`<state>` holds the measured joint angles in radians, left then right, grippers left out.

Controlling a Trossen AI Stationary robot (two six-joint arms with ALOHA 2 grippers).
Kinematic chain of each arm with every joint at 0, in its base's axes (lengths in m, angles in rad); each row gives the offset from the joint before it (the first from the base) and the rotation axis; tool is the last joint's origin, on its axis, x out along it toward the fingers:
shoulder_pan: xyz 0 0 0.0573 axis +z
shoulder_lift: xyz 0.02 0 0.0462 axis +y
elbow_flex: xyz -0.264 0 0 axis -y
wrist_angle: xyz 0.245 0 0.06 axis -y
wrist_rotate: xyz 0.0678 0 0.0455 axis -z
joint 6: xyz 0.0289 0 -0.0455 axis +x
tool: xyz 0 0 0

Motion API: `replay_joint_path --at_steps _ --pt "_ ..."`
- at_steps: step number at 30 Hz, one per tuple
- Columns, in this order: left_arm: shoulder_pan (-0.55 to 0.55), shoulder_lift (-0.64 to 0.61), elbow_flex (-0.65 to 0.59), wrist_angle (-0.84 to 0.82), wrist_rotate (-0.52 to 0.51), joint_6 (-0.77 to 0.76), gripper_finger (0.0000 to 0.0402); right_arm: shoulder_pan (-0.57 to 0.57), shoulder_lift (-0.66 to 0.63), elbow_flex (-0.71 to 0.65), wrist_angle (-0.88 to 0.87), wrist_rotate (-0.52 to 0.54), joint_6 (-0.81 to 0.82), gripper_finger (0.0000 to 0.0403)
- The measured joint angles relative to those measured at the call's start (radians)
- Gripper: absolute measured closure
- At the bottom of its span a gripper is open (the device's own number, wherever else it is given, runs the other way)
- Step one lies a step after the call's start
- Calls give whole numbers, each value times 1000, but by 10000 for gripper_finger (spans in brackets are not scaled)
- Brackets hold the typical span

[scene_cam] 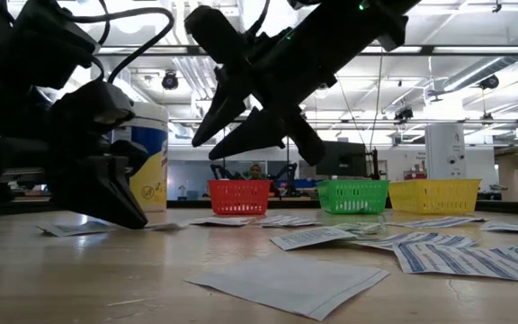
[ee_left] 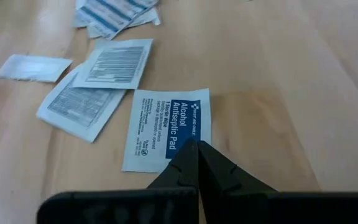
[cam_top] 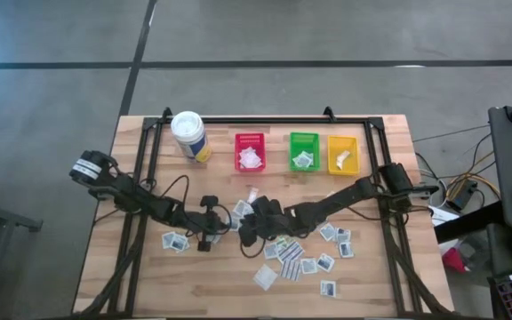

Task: Pick & Place First Aid Supplies
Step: Put the alcohol pad in the green bin

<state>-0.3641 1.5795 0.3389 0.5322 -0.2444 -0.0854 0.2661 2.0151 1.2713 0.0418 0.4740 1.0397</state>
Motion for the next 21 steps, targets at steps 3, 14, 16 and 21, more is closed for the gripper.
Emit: replay_joint_path --at_steps 3,14,16,21 --pt "0 0 -1 19 3 28 401 -17 0 -2 -1 5 -24 298" --pt "12 1 -1 43 6 78 401 -84 24 -22 0 -20 -21 300" --pt "15 1 -1 43 7 78 401 -83 46 -19 16 -49 -2 302" --pt "16 1 -1 43 5 79 402 -58 83 16 25 -61 -3 305"
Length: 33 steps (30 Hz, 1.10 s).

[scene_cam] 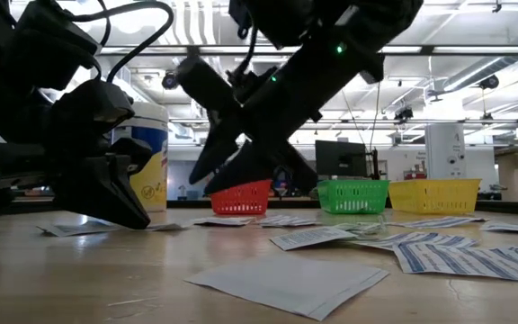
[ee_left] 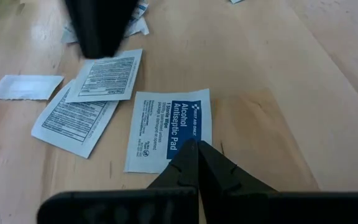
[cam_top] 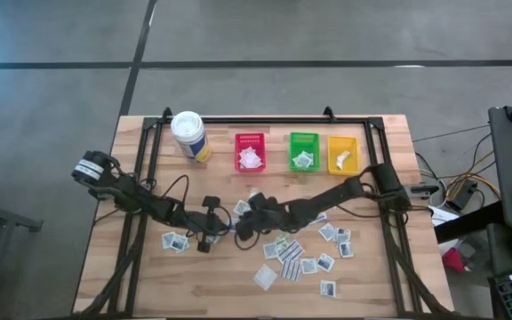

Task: Pick & Place First Aid Supplies
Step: Put the alcohol pad in the green bin

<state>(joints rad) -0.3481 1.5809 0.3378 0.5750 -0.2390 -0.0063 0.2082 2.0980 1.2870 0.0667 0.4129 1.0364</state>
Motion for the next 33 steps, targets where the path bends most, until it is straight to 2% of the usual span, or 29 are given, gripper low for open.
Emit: replay_joint_path --at_steps 5,10,20,23,28,33 --pt "2 0 0 0 1 3 401 -8 39 33 7 2 -21 299" --pt "4 0 0 1 0 3 402 -4 93 51 38 -57 -18 300" --pt "7 0 0 -1 6 -4 402 -16 97 55 9 -61 -14 302" --pt "15 -1 0 -2 14 -15 402 -24 97 53 -7 -104 -12 301" --pt "33 -1 0 -3 14 -43 402 -25 97 52 -12 -109 30 305" --pt "35 -1 0 -3 17 -47 402 -35 95 51 -15 -189 69 307"
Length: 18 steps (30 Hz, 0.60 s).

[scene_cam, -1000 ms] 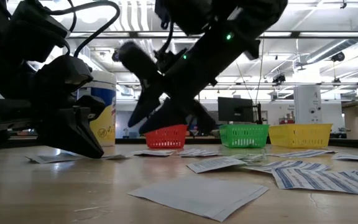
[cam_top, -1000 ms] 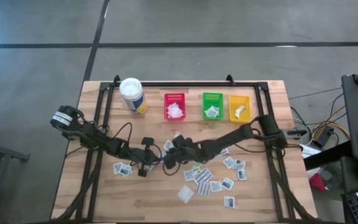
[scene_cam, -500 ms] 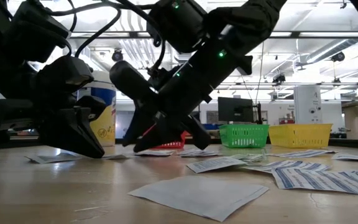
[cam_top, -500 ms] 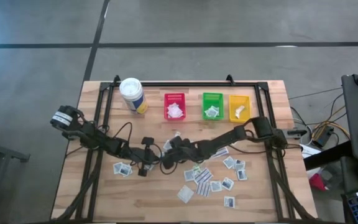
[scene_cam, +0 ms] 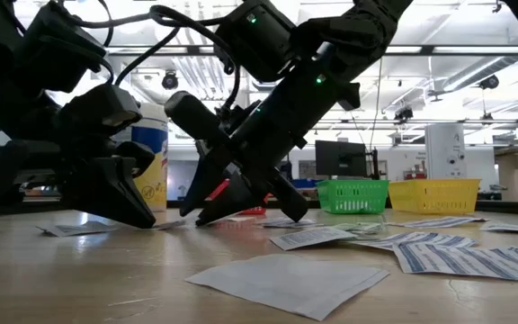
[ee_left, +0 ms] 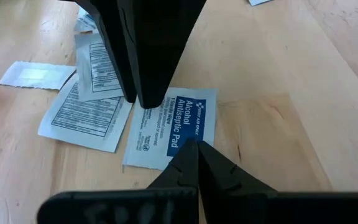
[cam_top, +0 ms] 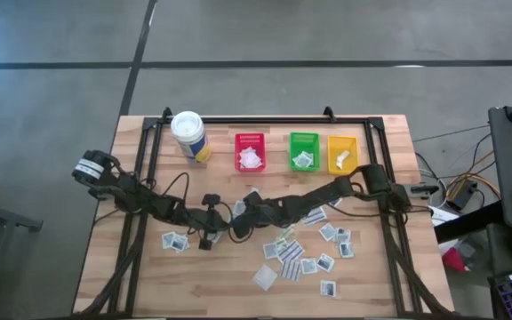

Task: Pick & Place First Aid Supplies
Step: Put the alcohol pad in the green bin

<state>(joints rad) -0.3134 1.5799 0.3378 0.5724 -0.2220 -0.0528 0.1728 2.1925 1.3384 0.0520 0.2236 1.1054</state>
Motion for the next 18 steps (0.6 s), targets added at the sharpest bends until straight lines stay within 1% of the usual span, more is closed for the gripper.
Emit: replay_joint_path --at_steps 4,9,11,14,18 --pt "0 0 0 0 4 0 402 -3 0 -1 5 -13 28 307" --pt "2 0 0 0 9 0 402 -6 0 -1 40 -108 30 307" --pt "2 0 0 0 10 2 402 -2 0 -1 62 -126 16 307" --pt "2 0 0 0 21 7 402 -3 2 -1 75 -125 17 307" --pt "2 0 0 1 23 10 402 -12 2 -2 70 -80 22 307"
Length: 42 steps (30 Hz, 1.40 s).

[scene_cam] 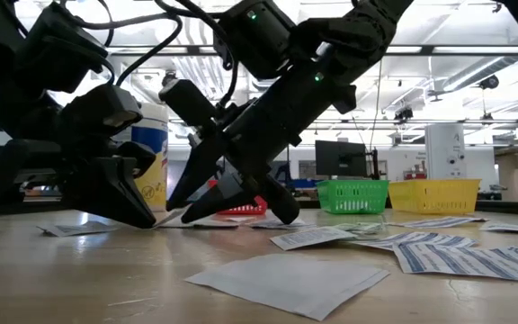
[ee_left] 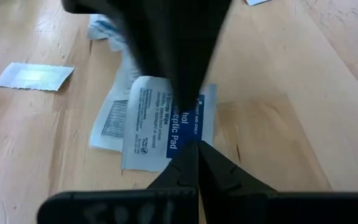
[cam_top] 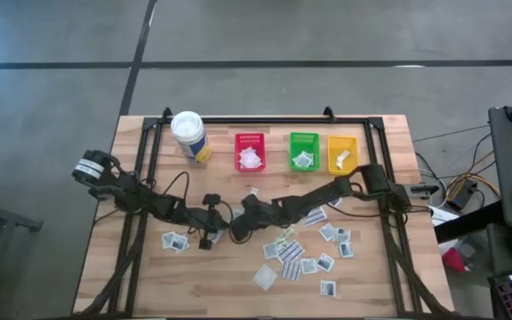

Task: Pick & Place First Aid Supplies
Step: Put the alcohol pad in the green bin

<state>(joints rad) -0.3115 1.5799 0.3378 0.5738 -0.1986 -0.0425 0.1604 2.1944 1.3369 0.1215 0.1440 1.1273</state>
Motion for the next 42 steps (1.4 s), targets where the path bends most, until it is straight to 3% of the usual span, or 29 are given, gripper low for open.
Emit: replay_joint_path --at_steps 9,14,20,31,42 --pt "0 3 -2 49 7 8 401 -8 0 0 -3 29 8 321" --pt "0 3 -2 68 -3 9 401 -8 0 0 -3 31 -6 351" --pt "1 3 -2 120 -89 0 401 -8 1 0 -4 31 -29 391" --pt "2 -45 -2 124 -114 -1 401 -8 -15 -2 -32 30 -115 394" --pt "2 -176 0 60 -114 -21 401 -8 -137 -6 -153 36 -256 394"
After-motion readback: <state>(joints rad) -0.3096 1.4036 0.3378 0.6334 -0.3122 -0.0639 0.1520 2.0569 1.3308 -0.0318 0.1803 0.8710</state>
